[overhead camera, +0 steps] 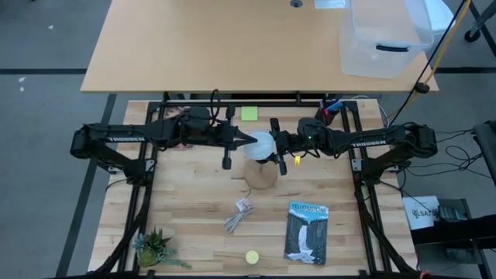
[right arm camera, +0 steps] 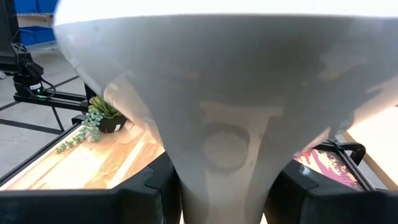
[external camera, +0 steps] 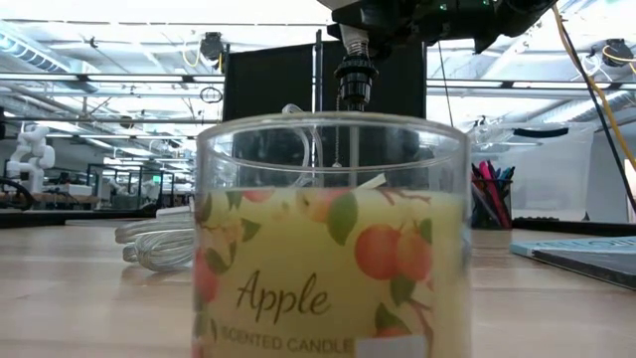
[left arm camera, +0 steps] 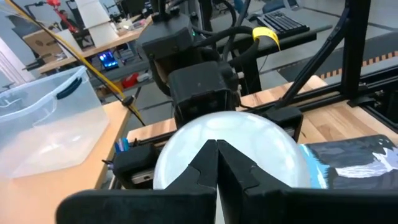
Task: Screw lightbulb
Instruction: Insert the lightbulb into the lamp
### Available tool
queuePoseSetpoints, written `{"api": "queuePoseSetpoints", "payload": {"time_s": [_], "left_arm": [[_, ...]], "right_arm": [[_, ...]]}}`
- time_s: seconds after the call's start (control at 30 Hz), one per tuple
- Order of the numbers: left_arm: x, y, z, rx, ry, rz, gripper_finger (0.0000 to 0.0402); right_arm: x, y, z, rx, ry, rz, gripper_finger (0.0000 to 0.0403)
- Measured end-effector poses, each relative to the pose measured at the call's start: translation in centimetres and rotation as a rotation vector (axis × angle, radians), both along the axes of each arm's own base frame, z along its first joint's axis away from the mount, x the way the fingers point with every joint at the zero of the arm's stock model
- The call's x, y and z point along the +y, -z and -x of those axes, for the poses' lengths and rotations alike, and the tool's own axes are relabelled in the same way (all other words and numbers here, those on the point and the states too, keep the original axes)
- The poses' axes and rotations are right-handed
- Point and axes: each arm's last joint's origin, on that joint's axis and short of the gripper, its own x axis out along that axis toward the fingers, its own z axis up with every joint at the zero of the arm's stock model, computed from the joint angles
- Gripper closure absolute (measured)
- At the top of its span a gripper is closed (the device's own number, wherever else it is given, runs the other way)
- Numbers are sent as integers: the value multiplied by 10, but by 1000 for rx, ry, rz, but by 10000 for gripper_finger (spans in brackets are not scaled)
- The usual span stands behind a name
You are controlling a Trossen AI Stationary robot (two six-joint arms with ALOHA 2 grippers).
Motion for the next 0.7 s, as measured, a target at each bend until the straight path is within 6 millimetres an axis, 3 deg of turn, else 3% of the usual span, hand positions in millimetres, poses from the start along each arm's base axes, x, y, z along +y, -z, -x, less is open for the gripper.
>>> {"api": "queuePoseSetpoints", "payload": {"time_s": [0.57,0.7], "left_arm": [[2,8,-6,34,-11,27,401],[2,8,-6,40,-14,34,401]], "right_arm": [[0,3,0,22,0,0,244],[0,2,0,20,0,-4,225]]}}
